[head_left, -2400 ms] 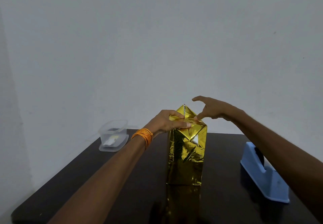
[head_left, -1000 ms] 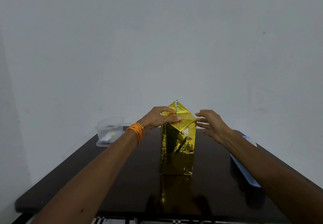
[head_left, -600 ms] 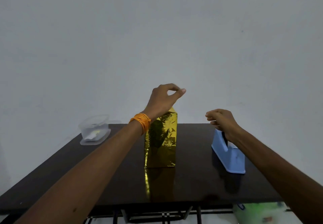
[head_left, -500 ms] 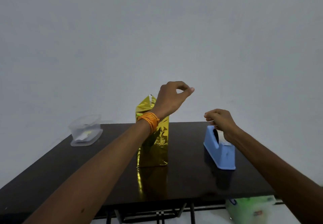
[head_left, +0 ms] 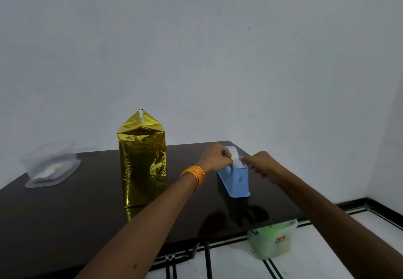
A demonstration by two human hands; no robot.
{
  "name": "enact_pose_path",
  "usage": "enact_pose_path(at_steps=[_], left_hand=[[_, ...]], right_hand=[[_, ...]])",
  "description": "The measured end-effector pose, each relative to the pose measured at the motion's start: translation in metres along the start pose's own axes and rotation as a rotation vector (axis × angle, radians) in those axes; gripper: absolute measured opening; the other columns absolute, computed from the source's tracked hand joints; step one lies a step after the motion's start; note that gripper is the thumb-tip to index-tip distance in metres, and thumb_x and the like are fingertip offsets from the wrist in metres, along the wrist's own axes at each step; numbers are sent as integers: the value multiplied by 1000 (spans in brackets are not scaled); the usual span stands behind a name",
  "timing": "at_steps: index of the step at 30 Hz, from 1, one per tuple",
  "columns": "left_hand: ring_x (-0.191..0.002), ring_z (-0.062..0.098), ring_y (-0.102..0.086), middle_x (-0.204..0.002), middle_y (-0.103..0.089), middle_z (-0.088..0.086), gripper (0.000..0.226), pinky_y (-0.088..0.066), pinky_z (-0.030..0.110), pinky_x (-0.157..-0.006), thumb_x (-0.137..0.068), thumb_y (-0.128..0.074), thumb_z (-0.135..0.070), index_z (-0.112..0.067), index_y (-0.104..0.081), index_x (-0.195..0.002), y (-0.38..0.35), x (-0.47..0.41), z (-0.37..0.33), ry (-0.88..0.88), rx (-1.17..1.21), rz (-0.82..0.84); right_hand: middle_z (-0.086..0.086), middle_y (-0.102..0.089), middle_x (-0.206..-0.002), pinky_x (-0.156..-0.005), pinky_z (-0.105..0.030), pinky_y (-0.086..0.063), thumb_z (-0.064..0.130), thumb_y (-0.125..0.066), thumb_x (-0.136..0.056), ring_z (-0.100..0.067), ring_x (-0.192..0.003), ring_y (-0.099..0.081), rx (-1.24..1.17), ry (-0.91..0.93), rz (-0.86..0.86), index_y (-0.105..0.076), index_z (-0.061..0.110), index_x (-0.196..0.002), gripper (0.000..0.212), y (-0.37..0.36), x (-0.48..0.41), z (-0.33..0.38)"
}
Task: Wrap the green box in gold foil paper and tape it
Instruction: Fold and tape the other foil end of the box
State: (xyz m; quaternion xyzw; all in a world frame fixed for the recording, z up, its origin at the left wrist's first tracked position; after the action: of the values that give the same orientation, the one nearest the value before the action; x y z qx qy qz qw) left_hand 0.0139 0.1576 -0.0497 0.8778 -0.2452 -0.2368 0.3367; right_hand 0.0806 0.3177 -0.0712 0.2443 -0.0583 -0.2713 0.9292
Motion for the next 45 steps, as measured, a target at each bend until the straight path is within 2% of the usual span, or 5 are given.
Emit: enact_pose_path(at_steps=[4,11,17,30,45], left_hand=[[-95,27,-64,-106,-68,13,34,-51,39,-76,-80,-75,-29,-4,-70,-102,-30,-2,13,39,-134,153],[-77,26,-61,-95,-70,19,45,-46,37,-66,-74,-83,-37,3,-70,-91,-40,-8,24,-11,-100,56],[-85,24,-63,-98,-69,12,42,-47,32,-68,-72,-85,-36,-3,-70,-94,-41,-8,27,-12,-51,37],[-79,18,-57,-92,-64,6,42,-44,24,-61,-74,-84,-35,-4,-69,-96,-40,-4,25,-31,-65,19],[-74,23,-59,-91,-70,16,43,-51,37,-66,-71,-85,-37,0,-71,-88,-42,-5,25,-29,-93,-16]], right_hand=[[-3,-48,-62,-42,-19,-27,16,-67,-92,-11,-51,-32,-157,-70,101,-59,10,-72,22,-10,3,-2],[-5,-56,-70,-38,-15,-35,3,-70,-87,-11,-58,-47,-157,-83,69,-60,5,-73,17,-12,-6,-1],[-18,-75,-90,-77,-38,-57,13,-79,-77,-26,-84,-70,-101,10,-43,-75,-4,-85,19,-15,-16,7],[4,-53,-48,-45,-20,-31,13,-77,-83,-6,-44,-42,-173,12,-90,-63,8,-58,29,-9,14,5],[-12,-67,-65,-34,-13,-27,11,-76,-84,-2,-31,-39,-213,63,-94,-75,0,-70,17,-14,40,-20]])
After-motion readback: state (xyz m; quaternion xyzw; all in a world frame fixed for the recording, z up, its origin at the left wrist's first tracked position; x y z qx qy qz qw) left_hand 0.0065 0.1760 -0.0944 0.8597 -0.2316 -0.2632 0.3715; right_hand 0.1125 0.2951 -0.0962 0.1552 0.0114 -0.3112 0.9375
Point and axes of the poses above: each hand's wrist, its own x-axis away from the middle knuckle, its own y-axis out of the back of the hand, z = x × y, the point moved 3 cm from there along -x, towards the middle knuckle
